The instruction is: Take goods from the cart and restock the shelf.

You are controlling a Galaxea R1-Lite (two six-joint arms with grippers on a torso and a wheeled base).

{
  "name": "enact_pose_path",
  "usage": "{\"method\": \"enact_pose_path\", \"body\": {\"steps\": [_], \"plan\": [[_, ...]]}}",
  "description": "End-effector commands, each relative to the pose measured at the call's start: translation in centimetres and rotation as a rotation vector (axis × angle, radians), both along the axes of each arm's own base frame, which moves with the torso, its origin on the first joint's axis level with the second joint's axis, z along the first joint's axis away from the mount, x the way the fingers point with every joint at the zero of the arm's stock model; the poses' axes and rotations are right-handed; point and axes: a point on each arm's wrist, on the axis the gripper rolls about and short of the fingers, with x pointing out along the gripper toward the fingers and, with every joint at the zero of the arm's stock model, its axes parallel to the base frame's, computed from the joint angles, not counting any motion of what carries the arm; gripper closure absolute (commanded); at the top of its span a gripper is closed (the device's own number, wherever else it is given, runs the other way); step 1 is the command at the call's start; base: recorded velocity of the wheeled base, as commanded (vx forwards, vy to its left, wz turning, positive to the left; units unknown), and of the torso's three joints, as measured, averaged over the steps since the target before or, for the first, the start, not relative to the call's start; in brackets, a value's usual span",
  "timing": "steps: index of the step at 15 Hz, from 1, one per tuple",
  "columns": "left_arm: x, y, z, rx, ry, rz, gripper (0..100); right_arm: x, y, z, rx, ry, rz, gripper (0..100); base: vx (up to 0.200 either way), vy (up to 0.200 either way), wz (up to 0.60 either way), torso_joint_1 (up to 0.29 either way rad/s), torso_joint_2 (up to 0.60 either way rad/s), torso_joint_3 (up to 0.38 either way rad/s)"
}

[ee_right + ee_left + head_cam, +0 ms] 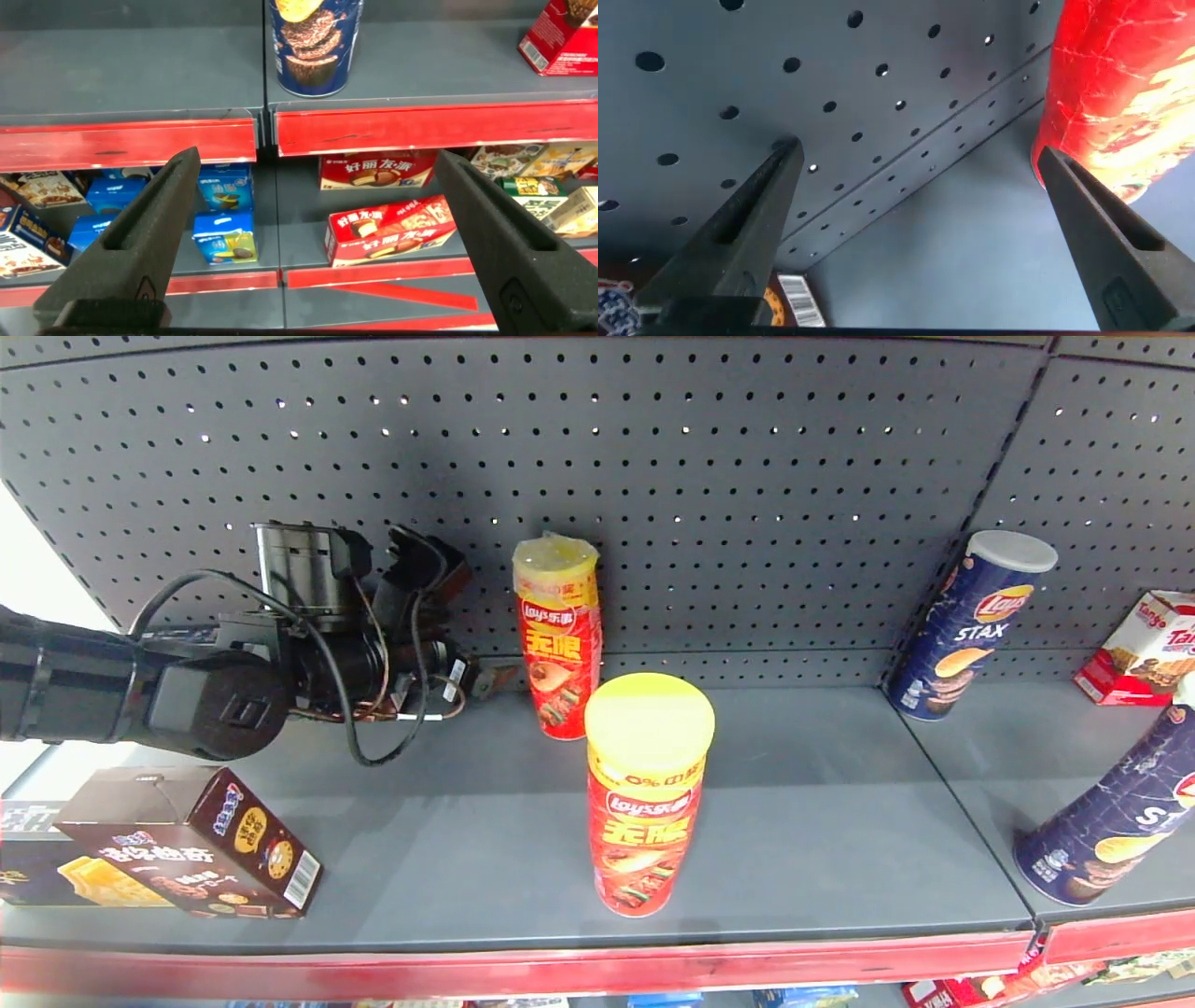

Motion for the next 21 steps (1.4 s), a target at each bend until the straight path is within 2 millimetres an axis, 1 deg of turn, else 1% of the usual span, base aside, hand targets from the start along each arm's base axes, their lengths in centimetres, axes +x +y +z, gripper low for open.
{"method": "enact_pose_path", "body": {"steps": [1,5,7,11,14,21], "plan": [[0.8,-0.1,-1.2,0.001,0.018,0.003,0,0.0,0.0,0.0,0.0,0.001,0.0,0,0.0,0.0,0.0,0.0,0.0,0.0],[1.6,-0.4,-2.2,-0.031,0.022,0.006,0,0.0,0.0,0.0,0.0,0.001,0.0,0,0.0,0.0,0.0,0.0,0.0,0.0],[1.8,-0.8,-2.6,-0.079,0.032,0.003,0,0.0,0.0,0.0,0.0,0.001,-0.001,0,0.0,0.0,0.0,0.0,0.0,0.0],[1.7,-1.1,-2.5,-0.12,0.041,-0.019,0,0.0,0.0,0.0,0.0,0.001,0.0,0,0.0,0.0,0.0,0.0,0.0,0.0],[1.1,-1.0,-3.5,-0.119,0.057,-0.022,0,0.0,0.0,0.0,0.0,0.001,0.0,0,0.0,0.0,0.0,0.0,0.0,0.0],[0.9,-1.6,-3.4,-0.147,0.058,-0.065,0,0.0,0.0,0.0,0.0,0.001,-0.001,0,0.0,0.0,0.0,0.0,0.0,0.0]]}}
